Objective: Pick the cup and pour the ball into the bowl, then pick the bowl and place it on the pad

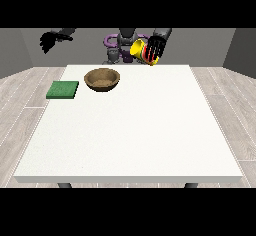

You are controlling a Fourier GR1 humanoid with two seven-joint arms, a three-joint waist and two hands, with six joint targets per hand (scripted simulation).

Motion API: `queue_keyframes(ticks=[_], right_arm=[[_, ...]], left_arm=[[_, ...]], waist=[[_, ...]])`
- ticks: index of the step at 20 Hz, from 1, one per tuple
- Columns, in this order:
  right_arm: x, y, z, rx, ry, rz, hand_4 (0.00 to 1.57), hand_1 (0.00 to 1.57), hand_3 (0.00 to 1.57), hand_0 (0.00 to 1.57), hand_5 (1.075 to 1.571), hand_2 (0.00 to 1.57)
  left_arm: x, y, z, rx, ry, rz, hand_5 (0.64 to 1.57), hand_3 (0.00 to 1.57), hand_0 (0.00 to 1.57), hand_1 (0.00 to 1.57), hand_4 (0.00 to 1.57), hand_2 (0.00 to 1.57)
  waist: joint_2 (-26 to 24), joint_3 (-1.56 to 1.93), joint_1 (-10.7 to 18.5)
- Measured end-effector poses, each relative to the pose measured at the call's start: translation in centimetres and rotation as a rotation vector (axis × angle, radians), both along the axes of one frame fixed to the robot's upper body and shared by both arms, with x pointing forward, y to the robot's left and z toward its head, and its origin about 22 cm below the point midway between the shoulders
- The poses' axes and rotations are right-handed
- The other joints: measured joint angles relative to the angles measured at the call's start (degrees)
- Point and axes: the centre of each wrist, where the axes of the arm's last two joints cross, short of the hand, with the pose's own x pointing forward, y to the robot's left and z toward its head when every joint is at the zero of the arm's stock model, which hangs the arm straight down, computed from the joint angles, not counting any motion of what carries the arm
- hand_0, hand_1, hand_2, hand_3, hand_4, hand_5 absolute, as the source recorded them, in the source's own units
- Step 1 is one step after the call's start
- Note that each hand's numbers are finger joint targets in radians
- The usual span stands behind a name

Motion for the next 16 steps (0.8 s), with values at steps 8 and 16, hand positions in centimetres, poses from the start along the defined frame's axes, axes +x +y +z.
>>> queue_keyframes(ticks=[8, 16], right_arm=[[0.2, -0.5, -0.5, 0.006, 0.012, -0.003, 0.00, 0.00, 0.00, 0.00, 1.571, 0.00], [0.2, -0.7, -0.9, 0.020, 0.004, 0.019, 0.00, 0.00, 0.00, 0.00, 1.571, 0.00]], left_arm=[[-0.7, -8.0, 0.0, 0.417, -0.019, -0.138, 1.019, 1.57, 1.49, 1.49, 1.57, 1.57], [-1.8, -12.3, -0.9, 0.901, -0.069, -0.208, 1.216, 1.57, 1.46, 1.46, 1.48, 1.57]], waist=[[-0.76, 0.03, -0.32], [-0.16, 0.01, -1.15]])
